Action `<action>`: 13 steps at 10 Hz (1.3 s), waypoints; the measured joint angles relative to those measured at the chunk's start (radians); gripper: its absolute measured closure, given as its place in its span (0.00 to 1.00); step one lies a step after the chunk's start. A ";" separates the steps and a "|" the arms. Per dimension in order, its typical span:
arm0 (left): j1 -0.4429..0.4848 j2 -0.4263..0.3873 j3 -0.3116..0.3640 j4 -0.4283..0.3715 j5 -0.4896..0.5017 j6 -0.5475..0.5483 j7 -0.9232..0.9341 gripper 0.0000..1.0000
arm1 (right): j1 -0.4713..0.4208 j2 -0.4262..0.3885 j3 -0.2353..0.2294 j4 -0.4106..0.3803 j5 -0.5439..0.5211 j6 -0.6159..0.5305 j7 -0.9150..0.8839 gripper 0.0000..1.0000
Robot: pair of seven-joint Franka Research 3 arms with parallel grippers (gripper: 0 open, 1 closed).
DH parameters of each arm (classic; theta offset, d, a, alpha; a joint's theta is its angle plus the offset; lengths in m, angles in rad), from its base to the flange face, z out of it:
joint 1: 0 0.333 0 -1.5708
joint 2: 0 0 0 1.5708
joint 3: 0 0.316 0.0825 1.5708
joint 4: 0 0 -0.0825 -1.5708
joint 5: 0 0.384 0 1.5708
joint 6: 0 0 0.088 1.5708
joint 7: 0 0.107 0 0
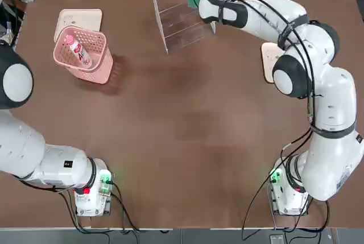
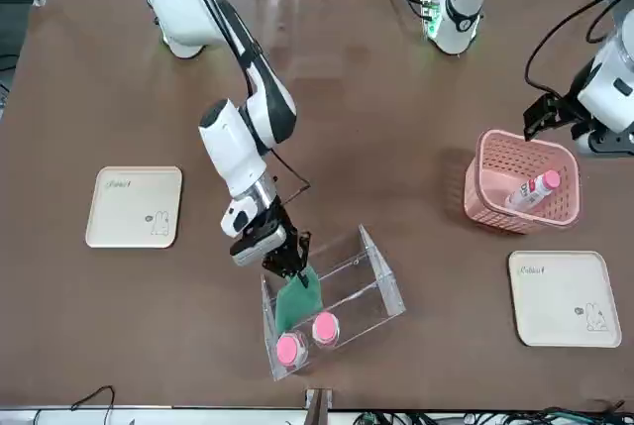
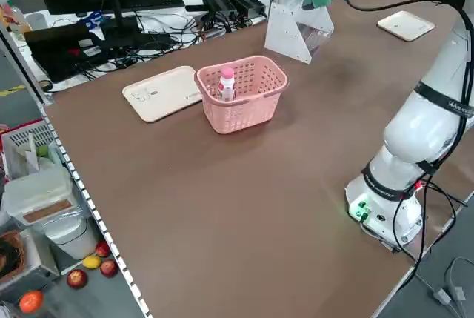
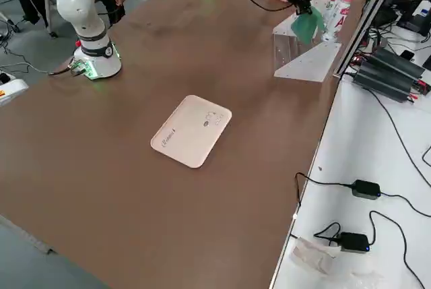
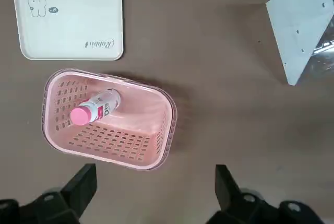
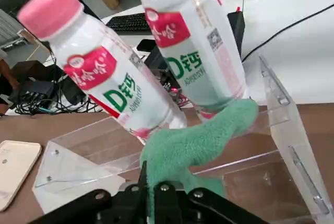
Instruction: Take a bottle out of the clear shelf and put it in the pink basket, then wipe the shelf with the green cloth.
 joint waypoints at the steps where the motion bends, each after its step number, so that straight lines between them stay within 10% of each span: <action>1: 0.000 0.000 0.000 0.001 0.000 0.000 0.000 0.00 | 0.001 0.014 0.000 0.000 0.000 0.019 0.000 0.96; 13: -0.006 -0.011 -0.004 0.016 -0.020 0.001 0.000 0.00 | 0.051 0.087 0.000 0.009 0.001 0.060 0.008 0.96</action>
